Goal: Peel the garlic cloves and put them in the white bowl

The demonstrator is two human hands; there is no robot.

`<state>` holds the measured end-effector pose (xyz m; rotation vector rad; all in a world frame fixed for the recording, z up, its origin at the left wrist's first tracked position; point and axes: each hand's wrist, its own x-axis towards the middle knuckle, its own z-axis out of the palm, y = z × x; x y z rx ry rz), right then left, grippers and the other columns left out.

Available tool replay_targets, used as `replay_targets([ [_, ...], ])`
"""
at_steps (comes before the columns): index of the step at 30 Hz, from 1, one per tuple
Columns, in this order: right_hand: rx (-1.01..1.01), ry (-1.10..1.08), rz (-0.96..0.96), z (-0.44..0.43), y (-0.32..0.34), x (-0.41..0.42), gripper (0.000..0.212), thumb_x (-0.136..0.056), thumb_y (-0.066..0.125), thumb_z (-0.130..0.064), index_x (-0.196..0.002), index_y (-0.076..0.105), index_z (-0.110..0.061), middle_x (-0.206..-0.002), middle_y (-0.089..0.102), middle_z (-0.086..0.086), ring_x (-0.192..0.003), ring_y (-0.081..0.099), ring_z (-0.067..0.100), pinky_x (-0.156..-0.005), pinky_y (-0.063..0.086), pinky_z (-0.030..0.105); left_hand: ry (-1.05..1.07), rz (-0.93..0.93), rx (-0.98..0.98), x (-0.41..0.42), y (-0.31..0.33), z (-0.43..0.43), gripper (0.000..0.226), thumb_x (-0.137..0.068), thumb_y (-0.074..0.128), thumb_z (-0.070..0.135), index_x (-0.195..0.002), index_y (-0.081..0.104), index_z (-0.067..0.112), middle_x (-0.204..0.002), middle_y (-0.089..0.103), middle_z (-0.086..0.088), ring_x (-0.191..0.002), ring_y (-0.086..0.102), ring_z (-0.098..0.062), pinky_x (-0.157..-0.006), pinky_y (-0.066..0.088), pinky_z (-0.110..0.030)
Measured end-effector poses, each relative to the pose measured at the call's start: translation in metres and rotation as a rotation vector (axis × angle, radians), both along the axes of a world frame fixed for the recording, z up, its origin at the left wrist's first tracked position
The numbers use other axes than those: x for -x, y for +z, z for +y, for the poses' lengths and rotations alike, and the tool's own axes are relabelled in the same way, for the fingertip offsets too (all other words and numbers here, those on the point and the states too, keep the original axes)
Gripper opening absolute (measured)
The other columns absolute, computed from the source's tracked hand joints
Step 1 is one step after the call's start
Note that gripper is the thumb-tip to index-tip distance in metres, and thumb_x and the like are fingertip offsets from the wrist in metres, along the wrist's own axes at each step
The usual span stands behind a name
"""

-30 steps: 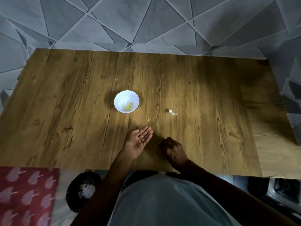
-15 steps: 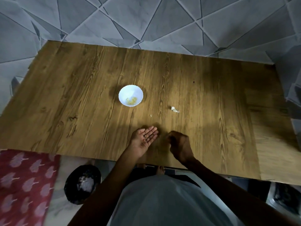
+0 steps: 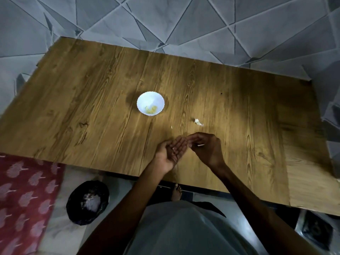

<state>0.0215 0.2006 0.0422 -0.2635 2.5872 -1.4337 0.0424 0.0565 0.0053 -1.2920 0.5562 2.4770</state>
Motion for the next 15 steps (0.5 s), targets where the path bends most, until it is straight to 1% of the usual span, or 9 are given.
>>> replay_targets([
  [1,0.059,-0.038,-0.107,0.003,-0.001,0.001,0.027,-0.078,0.073,0.008,-0.092,0.076,-0.015,-0.084,0.074,-0.009,-0.077,0.069,0.0,-0.069,0.052,0.012,0.014,-0.007,0.0,-0.001,0.002,-0.004,0.04,-0.1,0.033,0.015,-0.092,0.066,-0.005,-0.084,0.073,-0.019,-0.09,0.067,-0.029,-0.078,0.056,-0.035],
  [2,0.145,-0.08,-0.243,0.004,-0.001,0.0,0.026,-0.08,0.072,0.007,-0.095,0.076,-0.013,-0.087,0.075,-0.001,-0.079,0.07,0.007,-0.068,0.054,0.015,0.026,-0.014,0.007,-0.002,0.004,-0.009,0.041,-0.101,0.032,0.016,-0.094,0.066,-0.005,-0.084,0.073,-0.019,-0.092,0.066,-0.028,-0.082,0.055,-0.035],
  [3,0.238,-0.115,-0.368,0.002,-0.001,-0.002,0.025,-0.082,0.069,0.007,-0.098,0.075,-0.011,-0.091,0.075,0.007,-0.08,0.07,0.016,-0.066,0.055,0.019,0.032,-0.016,0.012,-0.004,0.003,-0.014,0.041,-0.102,0.031,0.017,-0.095,0.065,-0.005,-0.084,0.073,-0.019,-0.092,0.066,-0.028,-0.083,0.054,-0.035],
  [4,0.307,-0.13,-0.463,-0.003,-0.001,-0.004,0.023,-0.085,0.065,0.007,-0.101,0.074,-0.008,-0.095,0.074,0.014,-0.08,0.069,0.02,-0.065,0.056,0.022,0.049,-0.015,0.01,-0.007,0.002,-0.022,0.042,-0.103,0.03,0.017,-0.097,0.065,-0.005,-0.084,0.073,-0.018,-0.091,0.066,-0.027,-0.082,0.054,-0.035],
  [5,0.34,-0.129,-0.51,-0.008,-0.002,-0.007,0.023,-0.088,0.062,0.006,-0.102,0.074,-0.007,-0.096,0.073,0.016,-0.078,0.068,0.02,-0.064,0.056,0.023,0.056,-0.011,0.004,-0.01,0.002,-0.029,0.041,-0.103,0.03,0.018,-0.098,0.065,-0.004,-0.085,0.074,-0.017,-0.09,0.066,-0.026,-0.079,0.056,-0.034],
  [8,0.36,-0.07,-0.552,-0.04,-0.002,-0.015,0.02,-0.091,0.06,0.002,-0.1,0.074,-0.009,-0.095,0.073,0.015,-0.075,0.067,0.015,-0.064,0.054,0.022,0.108,-0.018,-0.001,-0.024,0.002,-0.051,0.039,-0.102,0.031,0.017,-0.098,0.064,-0.003,-0.083,0.074,-0.016,-0.09,0.066,-0.025,-0.07,0.059,-0.032],
  [11,0.344,0.04,-0.54,-0.09,-0.003,-0.029,0.016,-0.091,0.061,-0.001,-0.097,0.074,-0.008,-0.092,0.075,0.013,-0.077,0.068,0.015,-0.065,0.054,0.022,0.235,-0.005,-0.005,-0.046,0.004,-0.085,0.038,-0.1,0.031,0.016,-0.096,0.064,-0.004,-0.084,0.073,-0.017,-0.087,0.067,-0.028,-0.062,0.06,-0.033],
  [13,0.328,0.153,-0.52,-0.133,-0.004,-0.045,0.013,-0.091,0.062,-0.001,-0.095,0.074,-0.005,-0.089,0.075,0.011,-0.075,0.068,0.013,-0.065,0.053,0.022,0.329,0.018,0.002,-0.069,0.001,-0.116,0.04,-0.099,0.029,0.015,-0.096,0.064,-0.003,-0.082,0.073,-0.016,-0.07,0.071,-0.027,-0.052,0.058,-0.028],
  [15,0.305,0.276,-0.531,-0.18,-0.012,-0.066,0.012,-0.092,0.062,-0.001,-0.094,0.074,-0.004,-0.089,0.076,0.009,-0.077,0.07,0.012,-0.068,0.054,0.024,0.429,0.021,0.01,-0.101,-0.005,-0.152,0.04,-0.098,0.026,0.014,-0.099,0.063,-0.002,-0.077,0.074,-0.013,-0.056,0.069,-0.02,-0.046,0.055,-0.024],
])
